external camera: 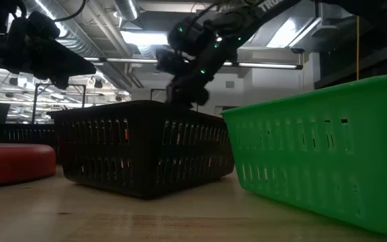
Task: Stack baskets by color
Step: Stack the bottom orange bin on top of the top stacked orange bins
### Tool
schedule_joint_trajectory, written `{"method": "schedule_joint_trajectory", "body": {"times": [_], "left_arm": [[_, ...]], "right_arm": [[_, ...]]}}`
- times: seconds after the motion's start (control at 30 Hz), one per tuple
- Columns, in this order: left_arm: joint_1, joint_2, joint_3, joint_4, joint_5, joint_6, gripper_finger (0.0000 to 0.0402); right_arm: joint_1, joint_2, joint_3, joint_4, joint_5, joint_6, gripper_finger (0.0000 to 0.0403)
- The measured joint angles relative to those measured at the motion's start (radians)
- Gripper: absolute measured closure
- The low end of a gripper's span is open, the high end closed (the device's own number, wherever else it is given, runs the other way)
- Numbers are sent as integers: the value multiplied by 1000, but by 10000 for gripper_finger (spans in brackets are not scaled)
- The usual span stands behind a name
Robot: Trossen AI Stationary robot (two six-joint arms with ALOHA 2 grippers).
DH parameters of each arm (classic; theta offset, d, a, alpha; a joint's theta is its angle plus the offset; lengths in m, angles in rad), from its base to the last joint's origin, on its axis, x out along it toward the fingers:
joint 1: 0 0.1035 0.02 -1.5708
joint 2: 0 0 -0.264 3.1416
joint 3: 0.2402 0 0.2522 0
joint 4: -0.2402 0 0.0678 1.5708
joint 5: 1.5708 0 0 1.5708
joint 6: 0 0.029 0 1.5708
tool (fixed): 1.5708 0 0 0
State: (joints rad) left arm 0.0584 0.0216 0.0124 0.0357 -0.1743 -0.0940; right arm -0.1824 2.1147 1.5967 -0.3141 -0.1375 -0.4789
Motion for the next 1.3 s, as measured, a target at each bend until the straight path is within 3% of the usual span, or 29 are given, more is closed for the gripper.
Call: {"method": "schedule_joint_trajectory", "body": {"times": [0.23, 0.37, 0.6, 0.83, 1.13, 1.3], "left_arm": [[0, 0, 0, 0, 0, 22, 337], [0, 0, 0, 0, 0, 26, 337], [0, 0, 0, 0, 0, 26, 337], [0, 0, 0, 0, 0, 25, 337], [0, 0, 0, 0, 0, 25, 337], [0, 0, 0, 0, 0, 25, 337]], "right_arm": [[44, 5, 1, 154, 58, 146, 277], [58, 32, 2, 149, 75, 235, 277], [79, 86, 1, 152, 192, 273, 277], [83, 88, 1, 0, 274, 280, 277], [85, 85, 1, -50, 277, 287, 277], [85, 82, 1, -236, 277, 292, 277]]}}
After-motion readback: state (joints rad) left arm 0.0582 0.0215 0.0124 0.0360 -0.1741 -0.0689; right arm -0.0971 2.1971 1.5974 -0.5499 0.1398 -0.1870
